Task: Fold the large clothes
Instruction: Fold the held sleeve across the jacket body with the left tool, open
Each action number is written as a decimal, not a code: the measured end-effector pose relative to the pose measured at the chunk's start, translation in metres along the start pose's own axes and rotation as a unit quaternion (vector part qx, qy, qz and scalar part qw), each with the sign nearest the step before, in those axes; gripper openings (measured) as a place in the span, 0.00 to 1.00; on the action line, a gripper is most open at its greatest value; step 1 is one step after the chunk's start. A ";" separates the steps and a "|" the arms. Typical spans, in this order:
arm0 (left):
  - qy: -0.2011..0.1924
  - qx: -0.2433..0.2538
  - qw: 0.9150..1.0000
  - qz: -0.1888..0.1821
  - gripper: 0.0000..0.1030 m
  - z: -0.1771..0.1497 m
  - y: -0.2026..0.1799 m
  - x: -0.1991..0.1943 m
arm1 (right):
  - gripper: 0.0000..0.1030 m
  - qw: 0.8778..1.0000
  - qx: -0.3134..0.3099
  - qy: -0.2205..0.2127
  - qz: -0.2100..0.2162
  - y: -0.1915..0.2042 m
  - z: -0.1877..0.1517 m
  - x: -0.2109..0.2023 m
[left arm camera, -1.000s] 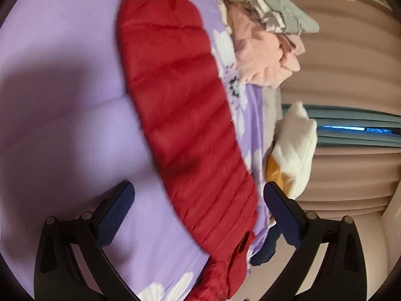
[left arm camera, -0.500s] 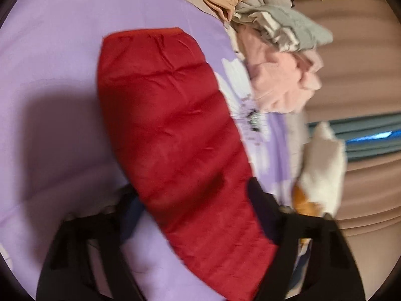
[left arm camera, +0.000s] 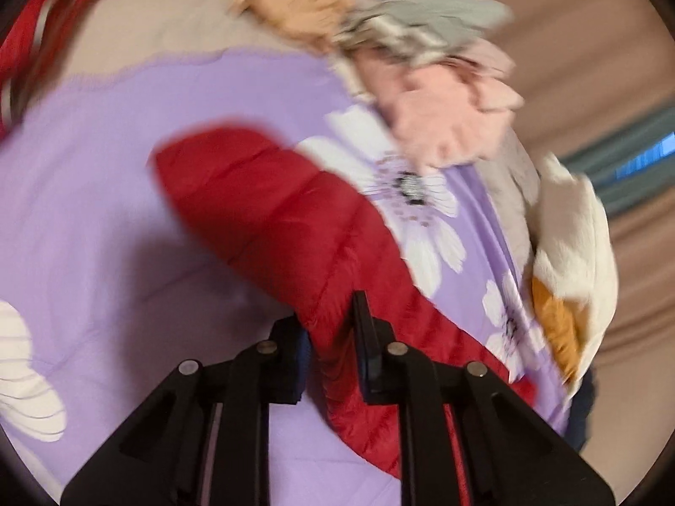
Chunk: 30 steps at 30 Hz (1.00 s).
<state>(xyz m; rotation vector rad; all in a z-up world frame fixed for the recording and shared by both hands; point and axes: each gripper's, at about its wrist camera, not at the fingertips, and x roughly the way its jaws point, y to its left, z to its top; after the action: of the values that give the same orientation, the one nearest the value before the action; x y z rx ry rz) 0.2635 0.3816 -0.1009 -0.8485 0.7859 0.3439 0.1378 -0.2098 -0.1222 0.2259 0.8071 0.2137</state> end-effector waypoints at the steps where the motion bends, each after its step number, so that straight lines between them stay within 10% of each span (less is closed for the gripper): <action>1: -0.016 0.043 0.999 0.017 0.15 -0.004 -0.020 -0.011 | 0.38 1.000 0.003 0.001 0.001 -0.001 -0.001 -0.001; 7: -0.091 0.245 0.965 0.035 0.15 -0.056 -0.120 -0.055 | 0.38 1.000 0.020 0.000 0.009 -0.009 -0.011 -0.010; 12: -0.125 0.416 0.901 0.001 0.18 -0.144 -0.192 -0.074 | 0.38 0.999 0.040 -0.003 0.012 -0.020 -0.019 -0.018; 21: -0.074 0.621 0.780 -0.031 0.19 -0.314 -0.237 -0.038 | 0.38 0.996 0.084 -0.012 0.010 -0.042 -0.031 -0.028; 24: -0.036 0.636 0.770 -0.038 0.22 -0.337 -0.233 -0.024 | 0.39 0.993 0.115 -0.009 0.019 -0.057 -0.034 -0.025; 28: 0.038 0.613 0.787 -0.058 0.33 -0.349 -0.216 -0.016 | 0.46 0.988 0.151 0.000 0.043 -0.068 -0.033 -0.015; 30: 0.053 0.598 0.797 -0.065 0.56 -0.353 -0.205 -0.021 | 0.46 0.986 0.157 0.001 0.062 -0.066 -0.027 -0.010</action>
<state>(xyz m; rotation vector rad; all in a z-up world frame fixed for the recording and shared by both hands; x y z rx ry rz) 0.1950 -0.0211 -0.1190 0.2946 0.8509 -0.3469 0.1180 -0.2720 -0.1519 0.5729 0.8276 0.2027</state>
